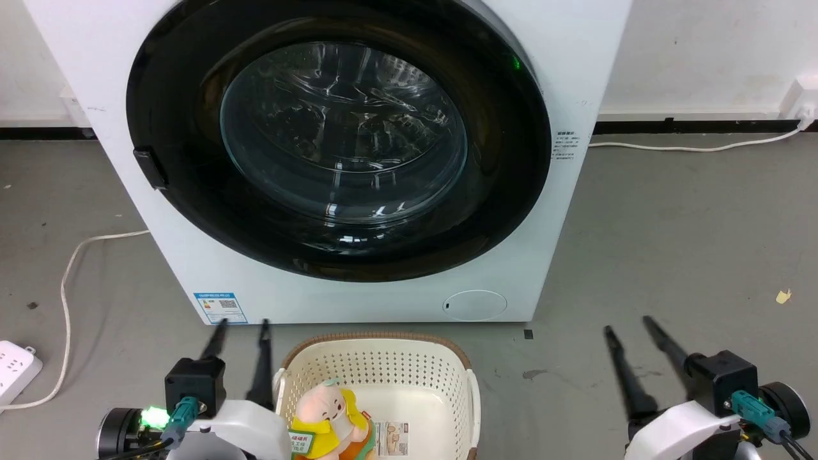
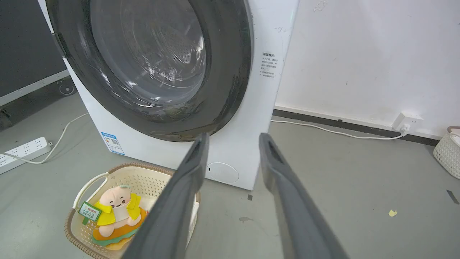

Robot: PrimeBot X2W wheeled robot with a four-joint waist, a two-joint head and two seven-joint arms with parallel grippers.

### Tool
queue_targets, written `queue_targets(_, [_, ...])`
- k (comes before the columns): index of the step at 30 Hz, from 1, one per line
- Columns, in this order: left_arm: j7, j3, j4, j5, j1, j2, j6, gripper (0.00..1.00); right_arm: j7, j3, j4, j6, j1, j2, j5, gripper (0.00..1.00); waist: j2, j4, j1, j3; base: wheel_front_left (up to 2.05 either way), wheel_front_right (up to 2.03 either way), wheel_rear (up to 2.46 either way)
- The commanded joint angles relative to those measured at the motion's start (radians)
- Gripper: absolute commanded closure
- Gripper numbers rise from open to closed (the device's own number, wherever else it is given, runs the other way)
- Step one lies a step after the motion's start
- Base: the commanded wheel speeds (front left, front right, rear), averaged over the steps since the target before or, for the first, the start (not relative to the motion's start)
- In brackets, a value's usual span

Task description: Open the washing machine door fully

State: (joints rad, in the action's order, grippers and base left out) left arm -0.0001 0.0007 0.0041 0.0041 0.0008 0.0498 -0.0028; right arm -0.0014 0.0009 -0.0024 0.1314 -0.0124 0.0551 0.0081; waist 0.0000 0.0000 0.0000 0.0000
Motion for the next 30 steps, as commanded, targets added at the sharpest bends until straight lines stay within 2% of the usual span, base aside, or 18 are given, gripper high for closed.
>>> queue_targets(1, [0.0, 0.0, 0.0, 0.0, 0.0, 0.0, 0.0, 0.0, 0.0, 0.0, 0.0, 0.0, 0.0, 0.0, 0.0, 0.0, 0.0, 0.0, 0.0, 0.0, 0.0, 0.0, 0.0])
queue_targets(17, [-0.033, -0.025, -0.003, -0.001, -0.008, 0.0, 0.014, 0.0, -0.033, -0.005, 0.005, 0.0, 0.011, -0.001, 0.042, 0.0, 0.0, 0.003, 0.0, 0.011, 0.0, 0.0, 0.0])
queue_targets(30, [-0.058, -0.042, -0.014, -0.002, -0.031, 0.003, 0.025, 0.0, -0.054, -0.015, 0.01, 0.0, 0.078, 0.014, 0.102, 0.0, 0.0, 0.014, 0.0, 0.054, 0.0, 0.0, 0.0])
